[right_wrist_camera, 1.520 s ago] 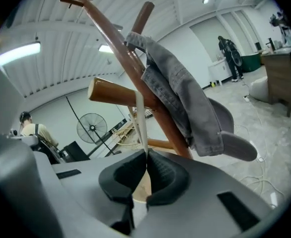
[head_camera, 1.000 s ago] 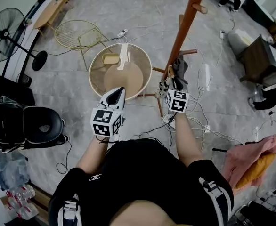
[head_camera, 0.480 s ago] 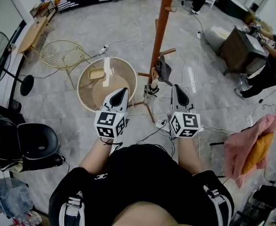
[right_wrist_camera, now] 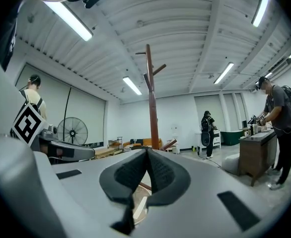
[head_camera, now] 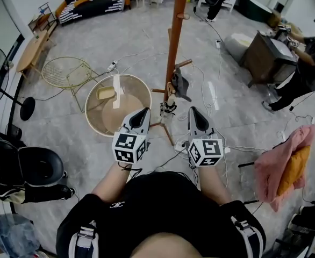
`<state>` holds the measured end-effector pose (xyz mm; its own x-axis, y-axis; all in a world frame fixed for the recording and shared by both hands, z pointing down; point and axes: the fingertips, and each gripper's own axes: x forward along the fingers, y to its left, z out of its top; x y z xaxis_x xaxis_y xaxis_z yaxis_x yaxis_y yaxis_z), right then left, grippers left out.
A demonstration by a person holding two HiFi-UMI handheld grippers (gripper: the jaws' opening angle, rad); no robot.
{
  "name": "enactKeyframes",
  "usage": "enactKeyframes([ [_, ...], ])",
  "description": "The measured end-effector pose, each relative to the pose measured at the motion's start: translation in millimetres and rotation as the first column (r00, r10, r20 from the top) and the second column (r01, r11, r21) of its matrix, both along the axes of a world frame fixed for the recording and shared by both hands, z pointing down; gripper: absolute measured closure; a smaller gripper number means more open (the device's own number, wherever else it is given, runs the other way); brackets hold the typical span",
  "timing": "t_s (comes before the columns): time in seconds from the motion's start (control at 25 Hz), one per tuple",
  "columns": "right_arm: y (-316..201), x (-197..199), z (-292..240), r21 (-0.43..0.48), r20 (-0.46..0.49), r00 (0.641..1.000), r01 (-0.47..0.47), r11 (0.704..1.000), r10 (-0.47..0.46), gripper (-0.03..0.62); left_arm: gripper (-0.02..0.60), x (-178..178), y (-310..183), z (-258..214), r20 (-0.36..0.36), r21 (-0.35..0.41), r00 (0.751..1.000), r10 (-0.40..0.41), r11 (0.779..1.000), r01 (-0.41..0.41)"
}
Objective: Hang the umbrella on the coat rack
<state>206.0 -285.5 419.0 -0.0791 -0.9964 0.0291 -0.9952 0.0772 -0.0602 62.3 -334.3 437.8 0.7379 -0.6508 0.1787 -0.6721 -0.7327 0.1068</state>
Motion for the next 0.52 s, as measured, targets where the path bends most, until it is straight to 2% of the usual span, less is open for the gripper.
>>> enactKeyframes([
  [0.52, 1.7, -12.9, 3.4, 0.039, 0.001, 1.000, 0.015, 0.999, -0.015, 0.580, 0.563, -10.2, 3.6, -1.3, -0.014, 0.016, 1.000, -0.015, 1.000, 0.015],
])
